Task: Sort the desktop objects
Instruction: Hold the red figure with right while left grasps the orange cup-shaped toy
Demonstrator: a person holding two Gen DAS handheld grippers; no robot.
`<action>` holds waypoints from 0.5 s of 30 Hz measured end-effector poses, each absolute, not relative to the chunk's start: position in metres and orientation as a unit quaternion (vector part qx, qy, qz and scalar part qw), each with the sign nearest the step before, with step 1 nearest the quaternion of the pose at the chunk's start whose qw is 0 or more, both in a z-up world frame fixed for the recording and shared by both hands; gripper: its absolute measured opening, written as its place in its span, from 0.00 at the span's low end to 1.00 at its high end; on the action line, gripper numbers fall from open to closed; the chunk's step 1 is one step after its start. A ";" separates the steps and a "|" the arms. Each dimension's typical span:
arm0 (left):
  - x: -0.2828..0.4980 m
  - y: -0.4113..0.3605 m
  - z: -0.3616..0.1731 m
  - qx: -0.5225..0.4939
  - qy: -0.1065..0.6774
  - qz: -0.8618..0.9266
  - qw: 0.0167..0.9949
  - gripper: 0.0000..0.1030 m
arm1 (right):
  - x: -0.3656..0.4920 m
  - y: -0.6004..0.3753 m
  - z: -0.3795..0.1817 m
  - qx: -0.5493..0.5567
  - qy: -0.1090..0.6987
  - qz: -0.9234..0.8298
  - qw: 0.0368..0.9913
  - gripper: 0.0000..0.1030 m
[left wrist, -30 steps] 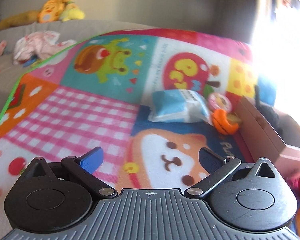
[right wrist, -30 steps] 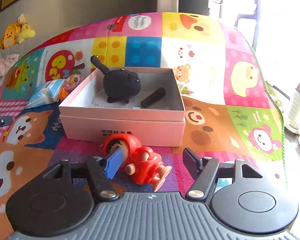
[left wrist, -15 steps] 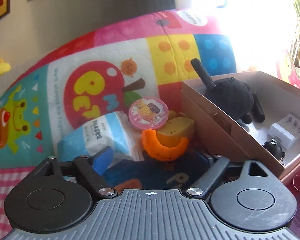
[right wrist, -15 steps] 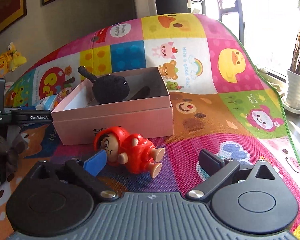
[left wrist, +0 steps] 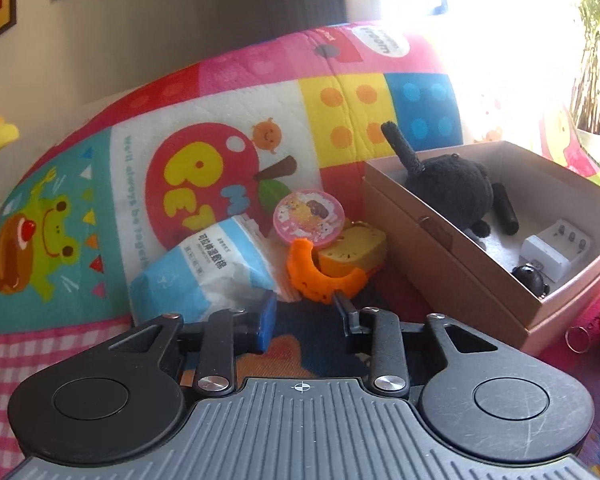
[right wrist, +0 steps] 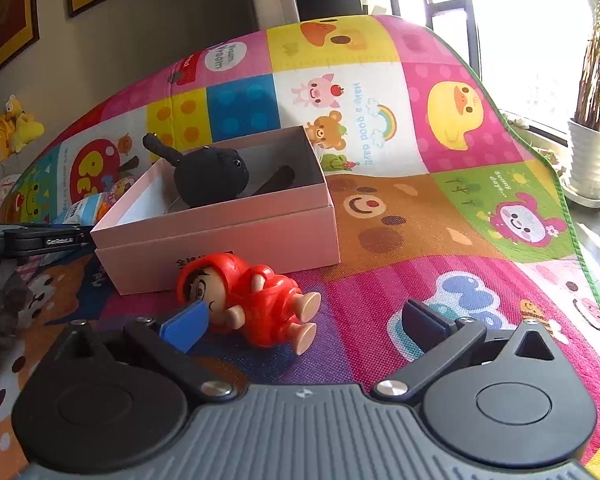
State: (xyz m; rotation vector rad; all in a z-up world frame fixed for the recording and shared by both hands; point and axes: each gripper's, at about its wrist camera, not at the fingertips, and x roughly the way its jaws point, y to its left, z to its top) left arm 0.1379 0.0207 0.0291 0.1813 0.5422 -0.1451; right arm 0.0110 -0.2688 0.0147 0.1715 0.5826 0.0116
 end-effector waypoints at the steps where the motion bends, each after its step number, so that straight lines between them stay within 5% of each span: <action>1: 0.134 0.023 0.032 0.087 0.266 -0.073 0.957 0.41 | 0.011 -0.269 0.015 0.084 0.287 0.004 0.954 1.00; 2: 0.131 0.025 0.034 0.085 0.266 -0.075 0.957 0.57 | 0.011 -0.268 0.014 0.082 0.288 0.004 0.954 1.00; 4: 0.132 0.027 0.038 0.074 0.264 -0.066 0.959 0.67 | 0.012 -0.266 0.014 0.078 0.291 0.003 0.954 1.00; 13: 0.192 0.018 0.028 0.004 0.302 -0.042 0.952 0.57 | 0.011 -0.268 0.014 0.081 0.289 -0.002 0.954 1.00; 15: 0.193 0.012 0.027 0.022 0.295 -0.042 0.954 0.45 | 0.012 -0.269 0.014 0.085 0.290 -0.001 0.953 1.00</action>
